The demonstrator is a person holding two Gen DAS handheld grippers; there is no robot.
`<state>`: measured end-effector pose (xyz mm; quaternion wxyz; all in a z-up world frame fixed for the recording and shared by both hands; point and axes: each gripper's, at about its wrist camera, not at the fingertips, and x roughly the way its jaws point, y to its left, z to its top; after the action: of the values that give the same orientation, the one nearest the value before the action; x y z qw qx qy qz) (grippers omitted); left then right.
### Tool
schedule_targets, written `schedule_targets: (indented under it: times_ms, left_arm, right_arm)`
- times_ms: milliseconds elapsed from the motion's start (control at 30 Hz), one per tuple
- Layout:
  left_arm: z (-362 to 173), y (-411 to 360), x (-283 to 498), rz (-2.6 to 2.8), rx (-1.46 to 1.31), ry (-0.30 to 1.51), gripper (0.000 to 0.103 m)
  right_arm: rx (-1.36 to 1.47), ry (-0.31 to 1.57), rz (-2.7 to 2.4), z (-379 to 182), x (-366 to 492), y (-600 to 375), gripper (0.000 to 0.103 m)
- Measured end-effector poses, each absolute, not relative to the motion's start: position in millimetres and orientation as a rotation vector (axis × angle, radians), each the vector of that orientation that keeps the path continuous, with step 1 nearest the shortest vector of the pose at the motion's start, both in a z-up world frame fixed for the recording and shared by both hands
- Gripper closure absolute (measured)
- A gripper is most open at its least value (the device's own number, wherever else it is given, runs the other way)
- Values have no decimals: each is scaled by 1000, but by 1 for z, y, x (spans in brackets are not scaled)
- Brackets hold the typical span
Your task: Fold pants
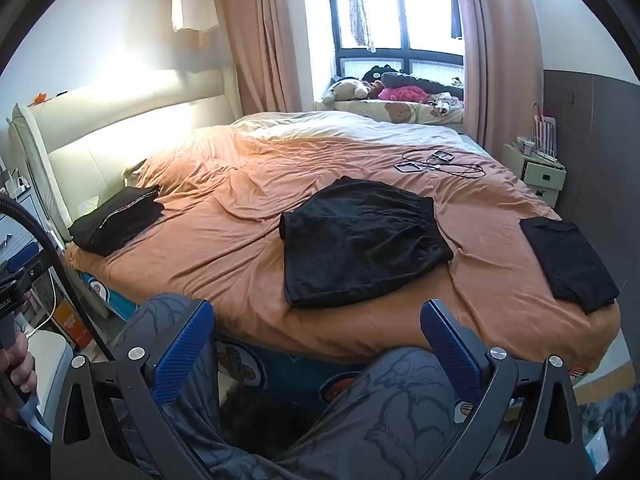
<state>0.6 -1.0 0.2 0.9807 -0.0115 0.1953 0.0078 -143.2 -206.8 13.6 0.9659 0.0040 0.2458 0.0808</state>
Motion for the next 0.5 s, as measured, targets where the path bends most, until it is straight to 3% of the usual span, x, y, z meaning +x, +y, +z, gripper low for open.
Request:
schedule_targets:
  times_ms: [500]
  left_arm:
    - [-2,0,-2,-10,-33,378,0]
  right_arm:
    - [3,488,155,14,-145,-208,0]
